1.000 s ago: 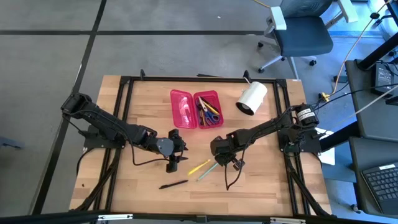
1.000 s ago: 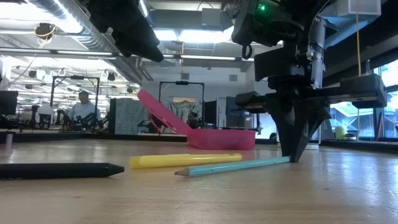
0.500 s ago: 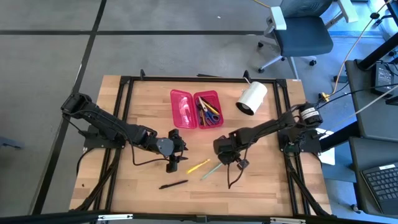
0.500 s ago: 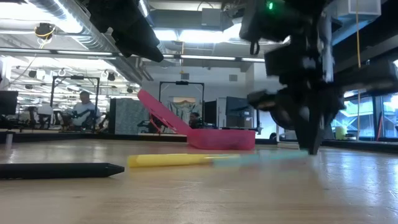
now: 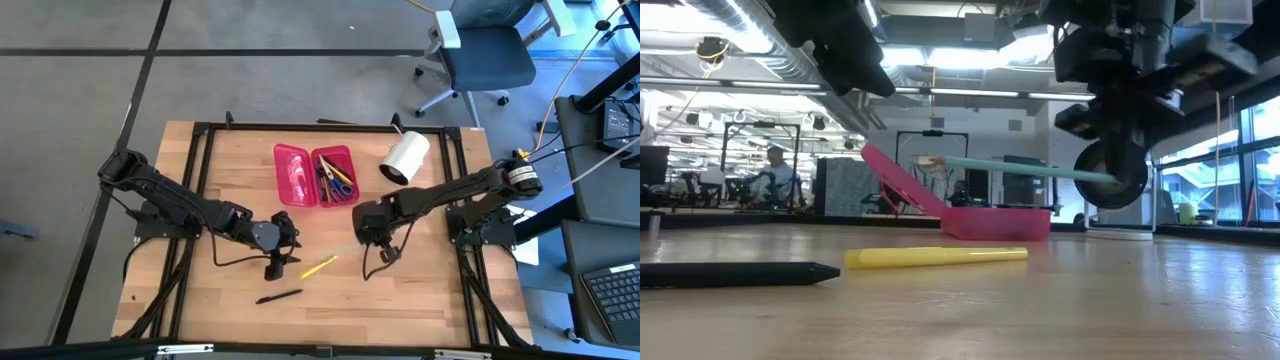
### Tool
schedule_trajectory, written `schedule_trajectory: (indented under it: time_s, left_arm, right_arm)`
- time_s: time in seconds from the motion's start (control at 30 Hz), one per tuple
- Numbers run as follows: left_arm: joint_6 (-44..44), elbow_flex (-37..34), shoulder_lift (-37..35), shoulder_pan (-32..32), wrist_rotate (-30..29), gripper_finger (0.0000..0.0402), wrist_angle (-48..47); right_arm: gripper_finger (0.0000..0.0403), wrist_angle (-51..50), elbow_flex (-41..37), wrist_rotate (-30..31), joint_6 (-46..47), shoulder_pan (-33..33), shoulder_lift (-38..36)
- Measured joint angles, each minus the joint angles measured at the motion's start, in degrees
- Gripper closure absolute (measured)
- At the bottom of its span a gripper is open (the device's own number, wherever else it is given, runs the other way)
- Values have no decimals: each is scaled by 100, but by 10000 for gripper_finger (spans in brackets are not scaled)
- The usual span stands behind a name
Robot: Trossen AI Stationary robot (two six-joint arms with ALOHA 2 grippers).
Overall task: Pick & place school supplies into a supply box
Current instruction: Put the blue pencil into the red supply box
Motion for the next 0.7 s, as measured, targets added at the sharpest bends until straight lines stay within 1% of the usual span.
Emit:
schedule_trajectory:
  time_s: [0.1, 0.17, 0.3, 0.37, 0.47, 0.57, 0.7]
  left_arm:
    - [-41, 0, -14, -6, 31, 217, 2]
    - [-70, 0, -15, 0, -89, 217, 0]
    - [-114, 0, -15, 0, -134, 215, -2]
    - [-175, 0, -15, -7, -102, 216, 0]
    - [-161, 0, -15, -7, -75, 217, -2]
    - [-26, 0, -17, -7, -95, 215, -2]
    - [-65, 0, -17, -7, -166, 216, -8]
  right_arm:
    - [378, -22, 2, 422, 612, -188, -218]
    - [376, -3, 14, 604, 1147, -365, -326]
    - [375, -251, 15, 991, 2640, -682, -394]
    - [375, -348, 15, 1250, 3145, -827, -393]
    - [374, -108, 15, 1538, 3687, -1070, -336]
    - [374, 388, 20, 1609, 4107, -1296, -212]
    - [373, 989, 24, 1675, 4238, -1508, 190]
